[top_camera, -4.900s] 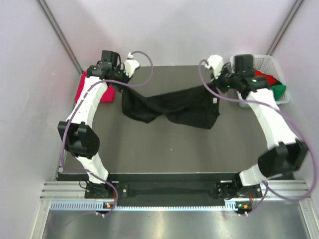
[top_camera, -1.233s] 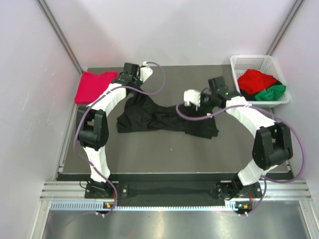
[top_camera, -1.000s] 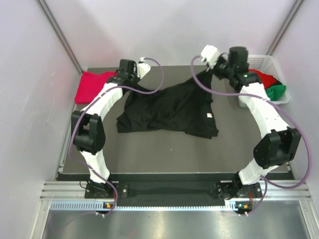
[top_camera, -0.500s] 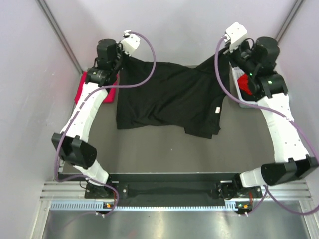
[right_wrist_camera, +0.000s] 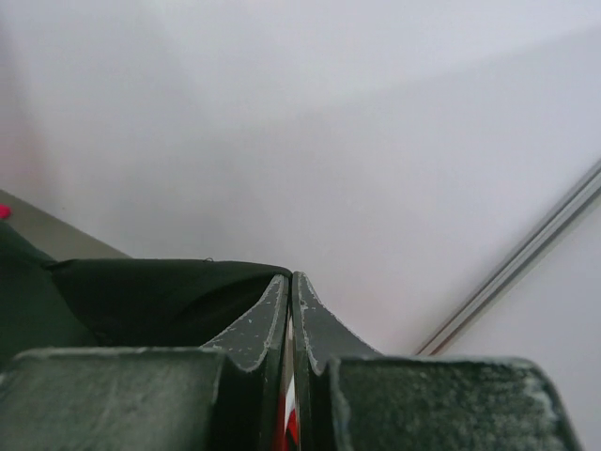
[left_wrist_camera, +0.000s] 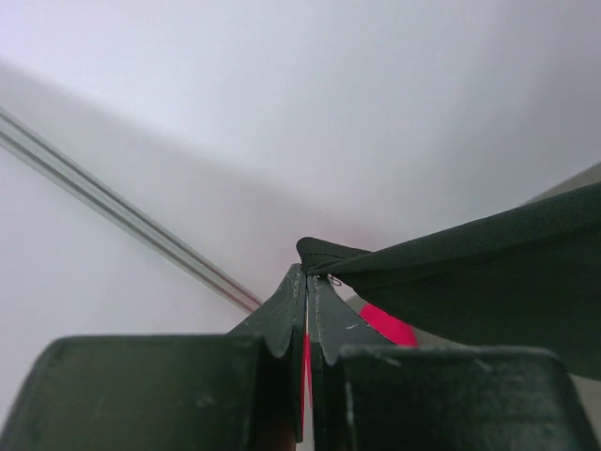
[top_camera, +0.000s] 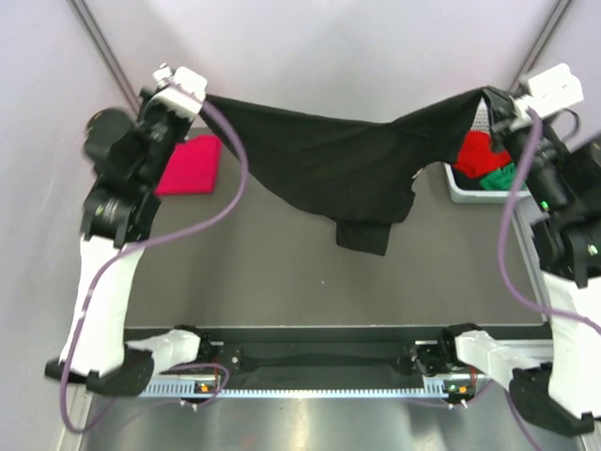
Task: Fold and stack the t-shirts
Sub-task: Flatten the tshirt out
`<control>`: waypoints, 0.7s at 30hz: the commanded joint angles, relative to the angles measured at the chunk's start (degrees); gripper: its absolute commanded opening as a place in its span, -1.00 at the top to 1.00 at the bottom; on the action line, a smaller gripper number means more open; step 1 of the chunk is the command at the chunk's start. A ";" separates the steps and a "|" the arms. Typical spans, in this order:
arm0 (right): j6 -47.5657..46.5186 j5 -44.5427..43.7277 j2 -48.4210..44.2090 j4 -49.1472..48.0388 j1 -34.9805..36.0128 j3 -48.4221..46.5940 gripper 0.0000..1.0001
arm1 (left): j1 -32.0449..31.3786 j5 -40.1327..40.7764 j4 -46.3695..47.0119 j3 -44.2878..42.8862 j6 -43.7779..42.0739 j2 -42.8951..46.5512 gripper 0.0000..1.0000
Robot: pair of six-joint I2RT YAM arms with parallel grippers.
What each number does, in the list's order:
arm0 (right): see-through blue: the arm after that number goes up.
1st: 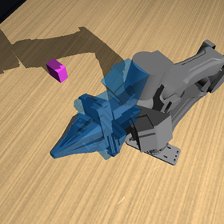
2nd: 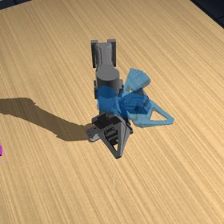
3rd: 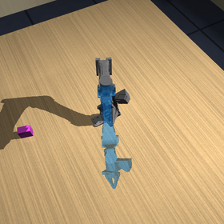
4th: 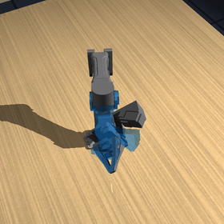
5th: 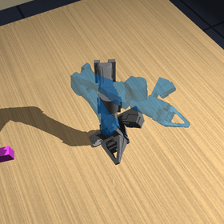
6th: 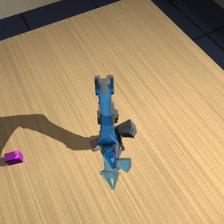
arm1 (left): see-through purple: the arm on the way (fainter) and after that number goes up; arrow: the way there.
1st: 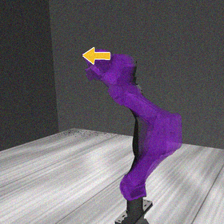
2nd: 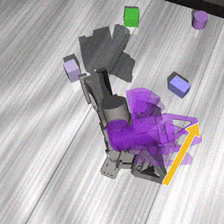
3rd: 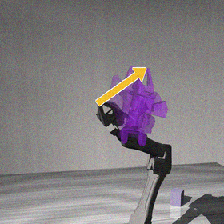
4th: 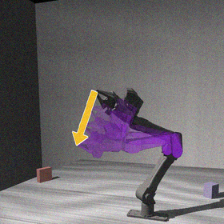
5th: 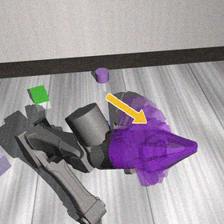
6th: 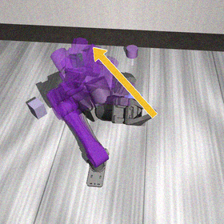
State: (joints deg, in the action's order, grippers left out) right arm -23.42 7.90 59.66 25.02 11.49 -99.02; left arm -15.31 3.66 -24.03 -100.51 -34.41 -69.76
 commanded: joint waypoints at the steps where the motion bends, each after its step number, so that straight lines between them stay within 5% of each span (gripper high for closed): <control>1: 2.07 3.16 -5.33 4.07 0.12 -2.58 1.00 | 0.11 -5.75 1.10 2.42 -0.03 8.03 1.00; 13: -1.19 8.09 -16.59 14.09 -3.66 -11.62 1.00 | 2.29 -11.04 -11.65 -0.04 2.94 19.83 1.00; 21: -3.03 6.52 -10.54 10.94 -4.89 -15.17 1.00 | 4.50 -9.82 -14.82 -3.47 0.84 13.34 1.00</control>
State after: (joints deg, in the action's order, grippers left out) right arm -24.64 16.12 44.01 38.00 7.33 -116.36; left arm -11.40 -7.97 -37.74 -103.96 -32.60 -52.38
